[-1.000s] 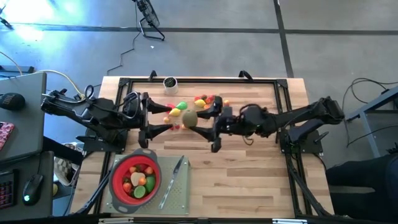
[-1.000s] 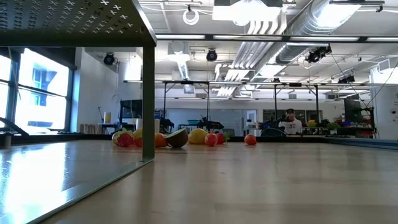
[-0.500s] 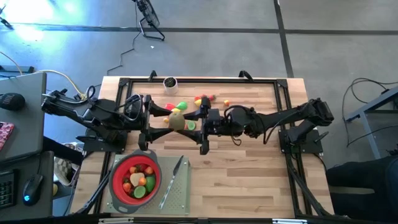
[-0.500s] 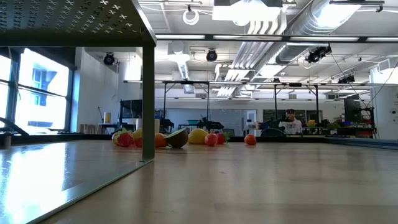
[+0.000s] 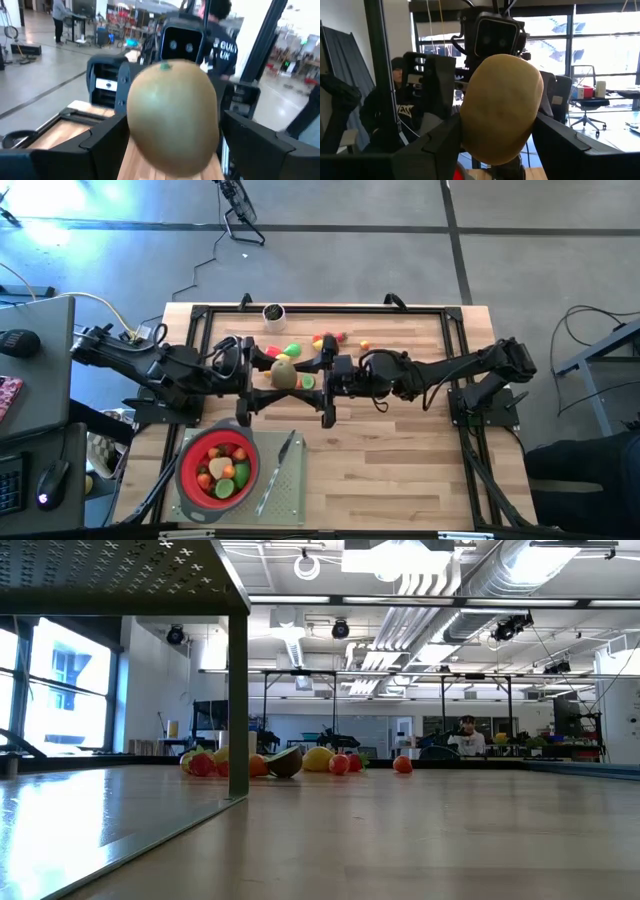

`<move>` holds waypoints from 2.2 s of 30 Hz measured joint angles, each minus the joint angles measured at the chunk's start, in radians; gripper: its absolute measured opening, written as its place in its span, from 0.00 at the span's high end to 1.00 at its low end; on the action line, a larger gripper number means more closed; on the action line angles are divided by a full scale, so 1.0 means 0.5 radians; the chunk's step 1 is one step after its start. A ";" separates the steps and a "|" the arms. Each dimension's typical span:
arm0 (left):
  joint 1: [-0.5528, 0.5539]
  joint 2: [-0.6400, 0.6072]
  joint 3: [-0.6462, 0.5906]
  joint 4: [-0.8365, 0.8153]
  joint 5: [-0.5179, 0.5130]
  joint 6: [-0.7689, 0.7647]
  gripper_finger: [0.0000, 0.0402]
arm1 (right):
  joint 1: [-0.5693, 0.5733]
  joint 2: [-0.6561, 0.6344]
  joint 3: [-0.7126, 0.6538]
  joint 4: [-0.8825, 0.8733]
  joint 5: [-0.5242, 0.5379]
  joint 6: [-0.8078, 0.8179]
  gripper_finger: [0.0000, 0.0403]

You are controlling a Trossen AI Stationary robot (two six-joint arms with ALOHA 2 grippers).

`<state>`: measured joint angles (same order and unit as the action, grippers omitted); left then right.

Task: Pick & Place Fruit
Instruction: Put the kiwi into the red strainer bowl on the shelf

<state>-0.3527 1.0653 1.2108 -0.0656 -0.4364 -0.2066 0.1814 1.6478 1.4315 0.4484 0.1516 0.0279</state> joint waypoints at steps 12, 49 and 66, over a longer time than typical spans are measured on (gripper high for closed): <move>0.000 0.065 0.000 0.042 -0.048 0.041 0.25 | 0.000 0.001 -0.004 -0.077 0.006 0.001 0.47; 0.005 0.057 0.001 0.255 -0.047 0.024 0.40 | -0.090 -0.059 -0.008 0.064 -0.097 0.045 0.47; 0.002 0.046 -0.002 0.232 -0.044 0.092 0.40 | -0.086 -0.066 -0.002 0.001 -0.102 0.068 0.37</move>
<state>-0.3515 1.0881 1.2098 0.0505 -0.4583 -0.1605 0.1382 1.6146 1.4306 0.4491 0.1004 0.0617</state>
